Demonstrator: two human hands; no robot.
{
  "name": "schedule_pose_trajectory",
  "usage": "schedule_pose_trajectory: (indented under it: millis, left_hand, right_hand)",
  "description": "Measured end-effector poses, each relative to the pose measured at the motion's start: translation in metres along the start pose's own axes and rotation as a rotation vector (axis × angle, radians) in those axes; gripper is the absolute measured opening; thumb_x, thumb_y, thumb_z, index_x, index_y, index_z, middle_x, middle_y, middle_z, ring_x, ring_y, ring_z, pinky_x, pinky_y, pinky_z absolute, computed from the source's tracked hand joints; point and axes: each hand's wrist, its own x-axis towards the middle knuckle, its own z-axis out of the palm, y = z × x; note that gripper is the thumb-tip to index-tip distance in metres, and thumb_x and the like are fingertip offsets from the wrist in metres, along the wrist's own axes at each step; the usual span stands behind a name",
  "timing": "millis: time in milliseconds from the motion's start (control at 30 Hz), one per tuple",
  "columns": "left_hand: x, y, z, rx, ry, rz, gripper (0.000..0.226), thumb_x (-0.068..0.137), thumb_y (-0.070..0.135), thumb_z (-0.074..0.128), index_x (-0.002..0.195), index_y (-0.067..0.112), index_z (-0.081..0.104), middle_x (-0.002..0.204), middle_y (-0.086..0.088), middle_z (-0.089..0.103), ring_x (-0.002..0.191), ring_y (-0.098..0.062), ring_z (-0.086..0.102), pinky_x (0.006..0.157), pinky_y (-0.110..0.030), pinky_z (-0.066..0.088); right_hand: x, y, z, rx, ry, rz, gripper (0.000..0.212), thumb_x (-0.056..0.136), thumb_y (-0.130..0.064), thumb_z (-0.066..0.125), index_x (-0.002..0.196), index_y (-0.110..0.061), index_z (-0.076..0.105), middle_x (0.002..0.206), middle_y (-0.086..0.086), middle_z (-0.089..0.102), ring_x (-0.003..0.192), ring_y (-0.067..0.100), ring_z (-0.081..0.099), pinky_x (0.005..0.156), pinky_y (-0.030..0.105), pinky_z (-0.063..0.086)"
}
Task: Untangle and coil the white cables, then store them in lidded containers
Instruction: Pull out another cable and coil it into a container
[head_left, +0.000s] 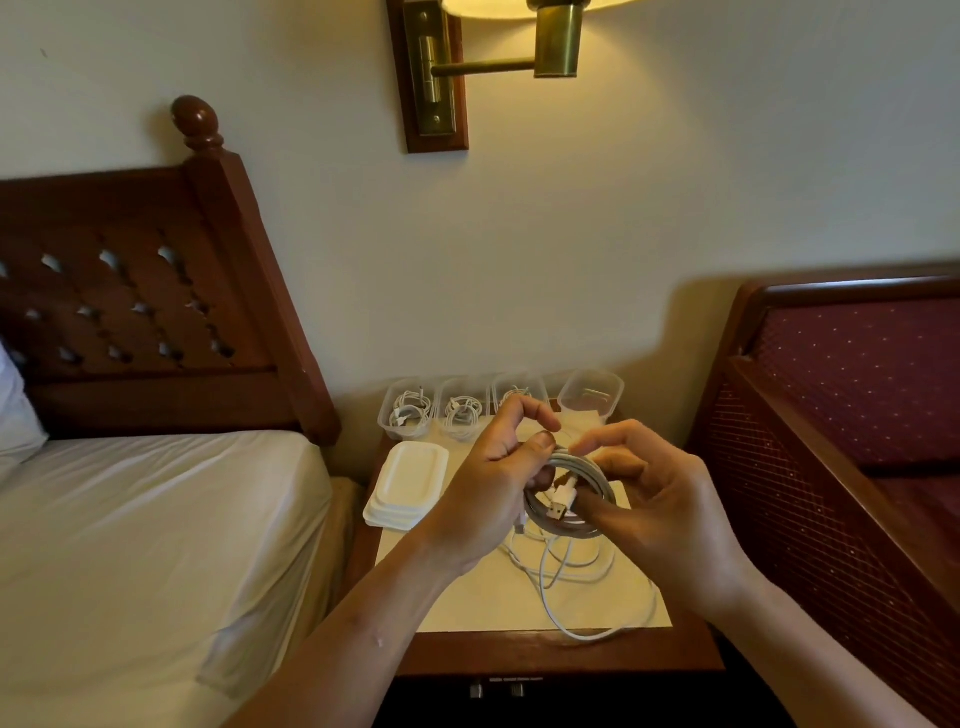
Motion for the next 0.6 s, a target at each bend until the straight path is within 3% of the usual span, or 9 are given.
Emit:
schedule_pose_trajectory:
  millis: [100,200,267,367,467,600]
  left_hand:
    - [0.000,-0.001,0.000,0.006,0.044,-0.010,0.012,0.111,0.015,0.041,0.114,0.017,0.053,0.085,-0.015,0.060,0.079,-0.026,0.056,0.070,-0.042,0.042]
    - [0.000,0.003,0.004,-0.029,0.045,0.003,0.012,0.111,0.014,0.041,0.112,0.016,0.053,0.078,-0.004,0.060,0.072,-0.019,0.053,0.063,-0.034,0.039]
    - [-0.004,0.006,0.007,-0.042,-0.003,0.003,0.011,0.112,0.013,0.039,0.115,0.012,0.049,0.068,0.003,0.059,0.062,-0.012,0.054,0.055,-0.024,0.041]
    - [-0.009,0.007,0.010,-0.059,-0.080,-0.005,0.013,0.112,0.012,0.036,0.117,0.011,0.047,0.067,0.004,0.053,0.057,-0.007,0.050,0.049,-0.019,0.042]
    - [-0.010,0.007,0.009,-0.054,-0.105,0.006,0.015,0.113,0.013,0.033,0.118,0.012,0.048,0.068,0.004,0.049,0.060,-0.008,0.048,0.055,-0.021,0.042]
    - [-0.007,0.008,0.012,-0.042,-0.082,0.048,0.016,0.112,0.012,0.034,0.117,0.015,0.049,0.072,-0.003,0.048,0.064,-0.010,0.047,0.064,-0.024,0.043]
  right_hand:
    - [-0.001,0.009,0.004,-0.223,0.174,-0.182,0.033,0.080,-0.004,0.085,0.107,-0.021,0.077,0.109,-0.002,0.076,0.093,0.016,0.075,0.074,0.038,0.062]
    - [-0.004,0.022,0.003,-0.597,0.331,-0.448,0.023,0.081,-0.005,0.087,0.101,-0.015,0.083,0.118,0.009,0.066,0.095,0.026,0.060,0.070,0.037,0.051]
    - [-0.008,0.032,-0.001,-0.772,0.250,-0.689,0.017,0.091,-0.006,0.078,0.107,-0.009,0.081,0.113,0.007,0.064,0.094,0.027,0.053,0.068,0.043,0.047]
    - [-0.006,0.036,-0.009,-0.809,0.109,-0.882,0.017,0.100,-0.014,0.067,0.107,-0.004,0.080,0.109,0.009,0.075,0.091,0.028,0.063,0.073,0.044,0.053]
    - [-0.002,0.033,-0.011,-0.752,0.110,-0.882,0.014,0.096,-0.010,0.072,0.099,0.000,0.081,0.102,0.012,0.077,0.085,0.031,0.070,0.075,0.040,0.057]
    - [0.000,0.021,0.001,-0.446,0.290,-0.638,0.010,0.084,-0.002,0.081,0.093,0.002,0.079,0.094,0.008,0.076,0.084,0.027,0.072,0.072,0.038,0.057]
